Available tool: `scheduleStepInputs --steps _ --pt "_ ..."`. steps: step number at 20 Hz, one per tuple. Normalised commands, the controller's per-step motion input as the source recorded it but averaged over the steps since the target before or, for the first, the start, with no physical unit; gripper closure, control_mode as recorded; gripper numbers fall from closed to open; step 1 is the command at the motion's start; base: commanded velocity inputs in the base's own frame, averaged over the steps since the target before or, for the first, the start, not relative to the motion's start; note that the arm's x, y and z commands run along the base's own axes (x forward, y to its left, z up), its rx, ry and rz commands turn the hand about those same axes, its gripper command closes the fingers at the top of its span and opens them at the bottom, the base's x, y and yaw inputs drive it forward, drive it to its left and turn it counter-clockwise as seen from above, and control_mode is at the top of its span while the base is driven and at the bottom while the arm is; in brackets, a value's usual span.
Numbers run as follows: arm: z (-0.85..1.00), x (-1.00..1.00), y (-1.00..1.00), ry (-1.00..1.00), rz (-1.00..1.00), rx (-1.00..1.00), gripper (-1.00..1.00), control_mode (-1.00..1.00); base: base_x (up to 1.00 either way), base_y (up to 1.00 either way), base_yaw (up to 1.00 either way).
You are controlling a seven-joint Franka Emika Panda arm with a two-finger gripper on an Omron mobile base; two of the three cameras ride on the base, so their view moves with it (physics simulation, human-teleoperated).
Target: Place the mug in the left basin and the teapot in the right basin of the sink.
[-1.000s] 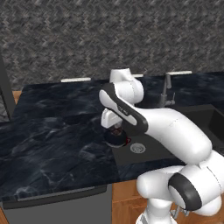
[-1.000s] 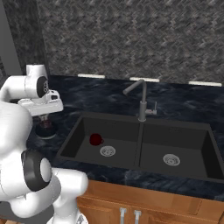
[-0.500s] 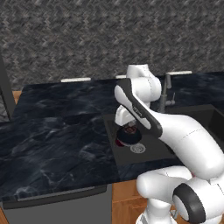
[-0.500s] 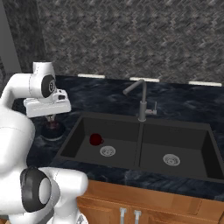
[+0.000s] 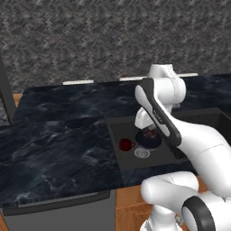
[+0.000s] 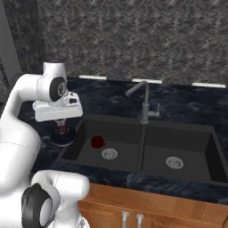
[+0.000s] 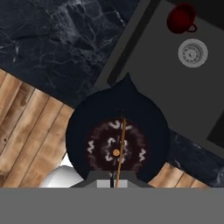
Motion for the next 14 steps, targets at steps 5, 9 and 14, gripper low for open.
scheduleStepInputs --steps 5,9,14 --pt "0.07 -0.20 -0.51 0.00 -0.04 0.00 1.00 -1.00 0.00 0.00 0.00" --pt "0.00 -0.12 -0.45 0.02 -0.07 0.00 1.00 -1.00 0.00 0.00 0.00" --pt "0.00 -0.11 -0.45 0.02 -0.08 0.00 1.00 -1.00 0.00 0.00 0.00"
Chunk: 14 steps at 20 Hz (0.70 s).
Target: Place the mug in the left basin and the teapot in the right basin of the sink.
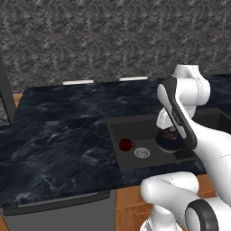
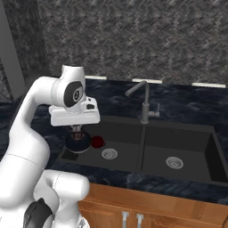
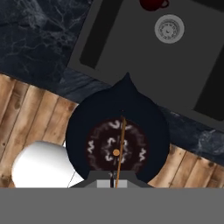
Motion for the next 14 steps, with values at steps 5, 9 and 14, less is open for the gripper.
scheduleStepInputs --steps 5,9,14 --pt "0.00 -0.06 -0.42 0.05 -0.06 0.00 1.00 -1.00 0.00 0.00 0.00" --pt "-0.01 -0.09 -0.43 0.07 -0.04 0.00 1.00 -1.00 0.00 0.00 0.00" --pt "-0.05 -0.06 -0.42 0.05 -0.03 0.00 1.00 -1.00 0.00 0.00 0.00"
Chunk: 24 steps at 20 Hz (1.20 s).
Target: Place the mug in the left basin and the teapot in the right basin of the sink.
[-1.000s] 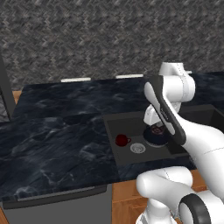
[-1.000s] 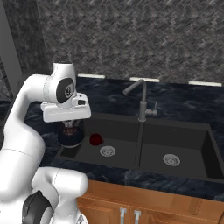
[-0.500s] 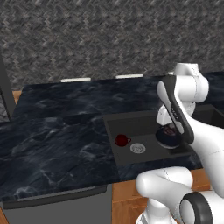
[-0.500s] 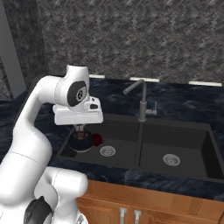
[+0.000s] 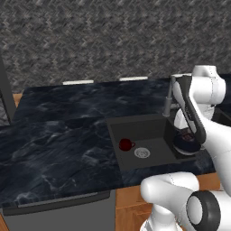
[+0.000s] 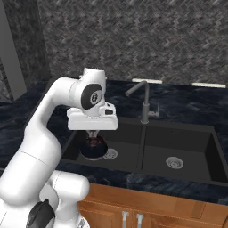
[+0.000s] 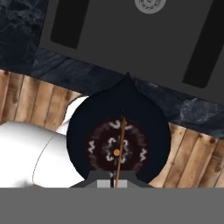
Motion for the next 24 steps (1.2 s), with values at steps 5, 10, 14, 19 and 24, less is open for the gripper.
scheduleStepInputs --steps 5,10,14,19,24 --pt "-0.04 -0.02 -0.46 0.00 -0.06 0.00 1.00 -1.00 0.00 0.00 0.00" --pt "-0.03 0.02 -0.48 0.00 -0.10 0.00 1.00 -1.00 0.00 0.00 0.00" --pt "-0.07 0.07 -0.48 0.00 -0.12 0.00 1.00 -1.00 0.00 0.00 0.00" --pt "-0.11 0.13 -0.50 0.00 -0.14 0.00 1.00 -1.00 0.00 0.00 0.00" --pt "-0.11 0.20 -0.49 0.00 -0.14 0.00 1.00 -1.00 0.00 0.00 0.00"
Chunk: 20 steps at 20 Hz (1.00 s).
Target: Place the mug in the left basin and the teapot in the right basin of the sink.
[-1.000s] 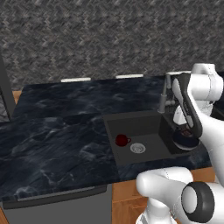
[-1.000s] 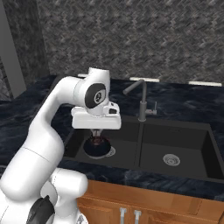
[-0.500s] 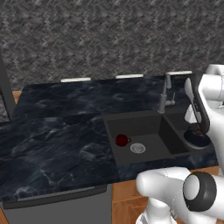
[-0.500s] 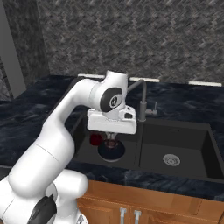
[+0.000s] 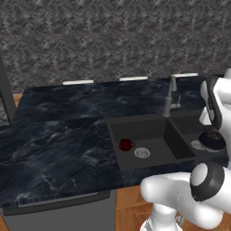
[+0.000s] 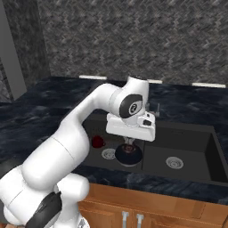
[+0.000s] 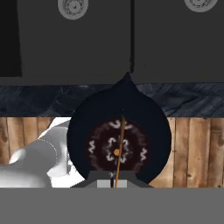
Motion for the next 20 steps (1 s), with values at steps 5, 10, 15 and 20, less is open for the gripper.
scheduleStepInputs --steps 5,10,15,20 --pt "-0.11 0.27 -0.41 0.00 -0.09 0.00 1.00 -1.00 0.00 0.00 0.00" --pt "-0.12 0.31 -0.39 0.00 -0.07 0.00 1.00 -1.00 0.00 0.00 0.00" --pt "-0.13 0.33 -0.34 0.00 -0.05 0.00 1.00 -1.00 0.00 0.00 0.00" --pt "-0.16 0.35 -0.31 0.00 -0.01 0.00 1.00 -1.00 0.00 0.00 0.00"
